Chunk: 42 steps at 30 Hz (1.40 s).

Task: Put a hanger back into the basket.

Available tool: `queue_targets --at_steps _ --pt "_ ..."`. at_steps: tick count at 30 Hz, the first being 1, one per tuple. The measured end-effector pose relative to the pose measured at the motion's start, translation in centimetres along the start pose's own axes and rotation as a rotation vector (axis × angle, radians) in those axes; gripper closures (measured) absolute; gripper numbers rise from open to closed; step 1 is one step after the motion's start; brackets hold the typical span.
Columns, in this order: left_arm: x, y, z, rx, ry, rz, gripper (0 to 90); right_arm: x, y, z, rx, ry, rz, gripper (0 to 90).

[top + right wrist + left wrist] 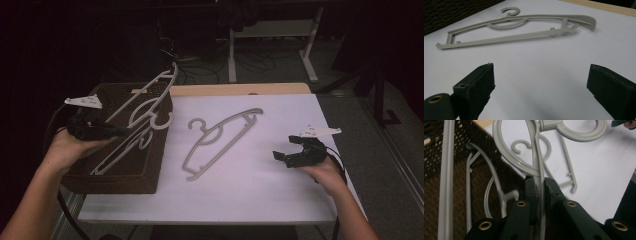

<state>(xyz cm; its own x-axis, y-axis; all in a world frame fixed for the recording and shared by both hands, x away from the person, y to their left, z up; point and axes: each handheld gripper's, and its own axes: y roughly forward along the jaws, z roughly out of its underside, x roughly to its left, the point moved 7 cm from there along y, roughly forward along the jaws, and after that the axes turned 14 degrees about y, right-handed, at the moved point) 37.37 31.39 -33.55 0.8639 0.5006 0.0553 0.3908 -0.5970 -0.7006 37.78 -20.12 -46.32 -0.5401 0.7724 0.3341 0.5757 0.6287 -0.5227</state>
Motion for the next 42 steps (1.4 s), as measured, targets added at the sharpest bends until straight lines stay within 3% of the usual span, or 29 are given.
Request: queue_targets --at_steps 15,25,30,34,38,42 --pt "2.0 -0.1 5.1 0.056 -0.058 0.008 82.4 -0.1 0.1 0.0 0.004 0.001 0.006 7.4" --pt "2.2 0.1 6.9 0.083 -0.071 0.051 82.1 -0.2 0.0 0.0 0.002 0.005 0.007 7.5" --pt "2.5 1.0 7.4 0.114 -0.056 0.022 81.5 -0.1 0.2 0.0 0.007 0.002 0.005 7.5" --pt "3.1 0.8 7.2 0.068 -0.056 -0.028 69.7 -0.1 0.1 0.0 0.004 0.003 0.005 7.5" --pt "3.2 0.4 6.6 0.037 -0.053 -0.041 62.9 -0.2 0.1 -0.1 0.002 0.005 0.005 7.6" --pt "2.7 0.2 4.9 -0.026 -0.039 -0.064 51.8 -0.1 0.1 -0.1 0.001 0.003 0.003 7.6"
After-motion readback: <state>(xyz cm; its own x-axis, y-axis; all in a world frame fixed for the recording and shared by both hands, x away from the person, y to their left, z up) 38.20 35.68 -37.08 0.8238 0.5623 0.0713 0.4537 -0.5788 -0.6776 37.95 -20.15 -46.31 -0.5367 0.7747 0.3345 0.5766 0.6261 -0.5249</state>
